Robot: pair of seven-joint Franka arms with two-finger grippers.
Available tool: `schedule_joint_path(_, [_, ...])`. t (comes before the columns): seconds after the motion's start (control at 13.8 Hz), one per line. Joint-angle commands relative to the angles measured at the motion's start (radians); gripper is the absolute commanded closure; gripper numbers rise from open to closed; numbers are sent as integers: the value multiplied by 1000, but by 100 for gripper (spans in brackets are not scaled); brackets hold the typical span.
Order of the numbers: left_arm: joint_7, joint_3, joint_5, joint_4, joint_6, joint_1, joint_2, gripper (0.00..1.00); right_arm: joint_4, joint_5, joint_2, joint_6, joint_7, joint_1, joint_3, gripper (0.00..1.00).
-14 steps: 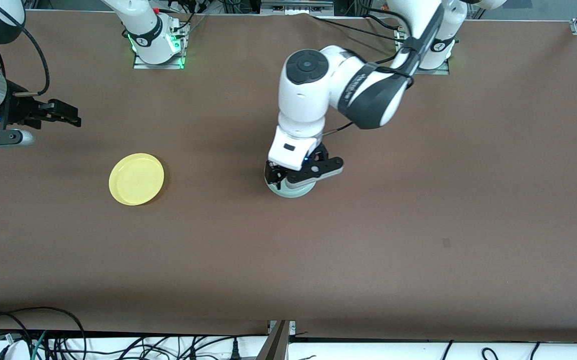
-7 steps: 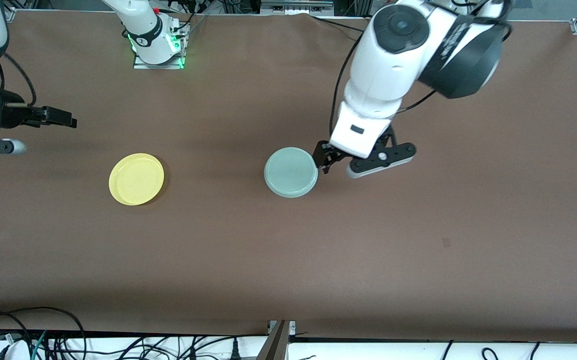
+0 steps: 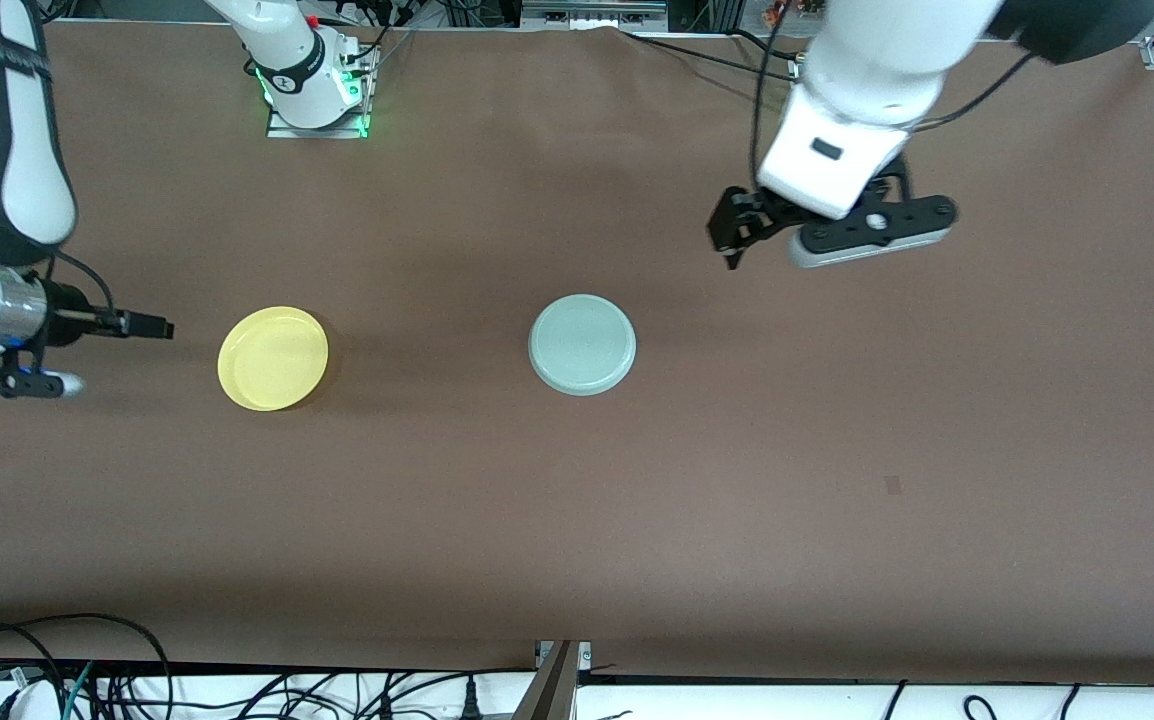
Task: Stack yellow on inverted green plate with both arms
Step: 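Open the left gripper and withdraw while the right gripper reaches the yellow plate, then grasp the yellow plate rim with the right gripper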
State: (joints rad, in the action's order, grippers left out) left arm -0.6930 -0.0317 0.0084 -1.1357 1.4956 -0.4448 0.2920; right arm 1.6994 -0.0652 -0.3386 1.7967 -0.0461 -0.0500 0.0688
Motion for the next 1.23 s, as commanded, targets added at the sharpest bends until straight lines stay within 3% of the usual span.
schedule_joint_path(0.0, [188, -4, -41, -123, -9, 115, -120, 0, 11, -18, -81, 41, 3, 16, -6, 0])
schedule_joint_path(0.22, [387, -2, -51, -257, -11, 225, -217, 0, 38, -21, -131, 143, 3, 18, -12, 0])
schedule_joint_path(0.51, [607, -1, -7, -384, 0, 343, -290, 0, 221, -22, -129, 355, -26, 16, -14, 0])
schedule_joint_path(0.73, [758, -1, 33, -519, 58, 421, -356, 0, 255, -22, -157, 469, -60, 10, -12, 0])
schedule_joint_path(0.8, [812, -1, 31, -553, 72, 451, -367, 0, 253, -25, -167, 480, -60, 9, -12, 5])
schedule_joint_path(0.87, [843, -1, 31, -571, 95, 469, -369, 0, 253, -36, -172, 487, -60, 1, -12, 18])
schedule_joint_path(1.16, [885, -1, 30, -611, 114, 512, -370, 0, 253, -42, -200, 500, -164, -36, -14, 36])
